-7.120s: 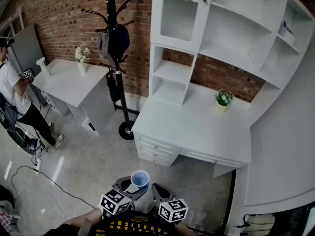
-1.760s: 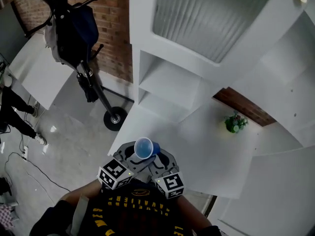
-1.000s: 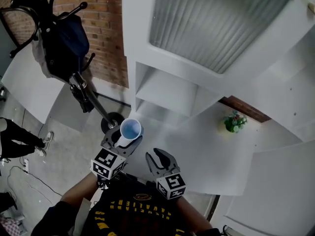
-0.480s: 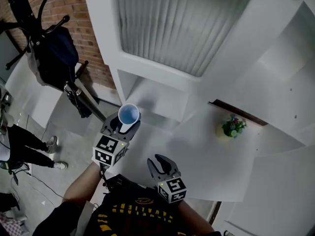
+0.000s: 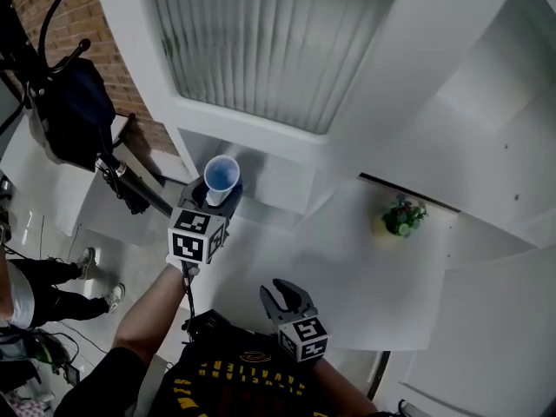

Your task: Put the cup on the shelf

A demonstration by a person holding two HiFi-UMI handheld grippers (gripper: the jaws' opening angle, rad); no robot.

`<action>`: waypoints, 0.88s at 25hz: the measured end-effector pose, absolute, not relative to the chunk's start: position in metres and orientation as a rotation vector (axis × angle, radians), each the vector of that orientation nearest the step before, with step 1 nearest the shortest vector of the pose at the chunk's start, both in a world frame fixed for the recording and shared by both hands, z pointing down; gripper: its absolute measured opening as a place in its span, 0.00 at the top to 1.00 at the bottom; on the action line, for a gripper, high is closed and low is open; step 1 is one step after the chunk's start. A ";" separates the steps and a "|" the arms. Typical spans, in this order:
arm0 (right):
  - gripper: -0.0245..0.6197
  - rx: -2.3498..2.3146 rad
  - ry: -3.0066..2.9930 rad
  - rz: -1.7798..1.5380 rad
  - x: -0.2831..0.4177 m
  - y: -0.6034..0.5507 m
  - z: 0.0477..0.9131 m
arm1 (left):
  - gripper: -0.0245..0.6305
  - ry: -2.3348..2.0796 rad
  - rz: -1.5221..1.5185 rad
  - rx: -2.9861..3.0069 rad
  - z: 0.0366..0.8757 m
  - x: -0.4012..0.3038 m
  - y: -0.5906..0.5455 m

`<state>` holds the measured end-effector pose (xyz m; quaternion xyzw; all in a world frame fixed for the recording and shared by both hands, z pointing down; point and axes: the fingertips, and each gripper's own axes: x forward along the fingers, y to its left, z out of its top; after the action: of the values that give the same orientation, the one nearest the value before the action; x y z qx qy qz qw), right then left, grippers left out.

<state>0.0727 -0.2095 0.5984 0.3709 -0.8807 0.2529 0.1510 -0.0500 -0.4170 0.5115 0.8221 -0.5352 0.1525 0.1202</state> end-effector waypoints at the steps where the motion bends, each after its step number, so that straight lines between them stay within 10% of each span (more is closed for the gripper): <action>1: 0.75 1.071 -2.524 0.730 0.074 -0.210 0.599 | 0.57 -1.565 0.459 2.395 0.513 -0.047 -0.420; 22: 0.75 1.093 -2.502 0.768 0.083 -0.216 0.604 | 0.55 -1.633 0.627 2.260 0.538 -0.043 -0.454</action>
<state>0.0829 -0.2160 0.6043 0.3809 -0.8719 0.2675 0.1520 -0.0431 -0.4543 0.5376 0.7829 -0.5656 0.2172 0.1414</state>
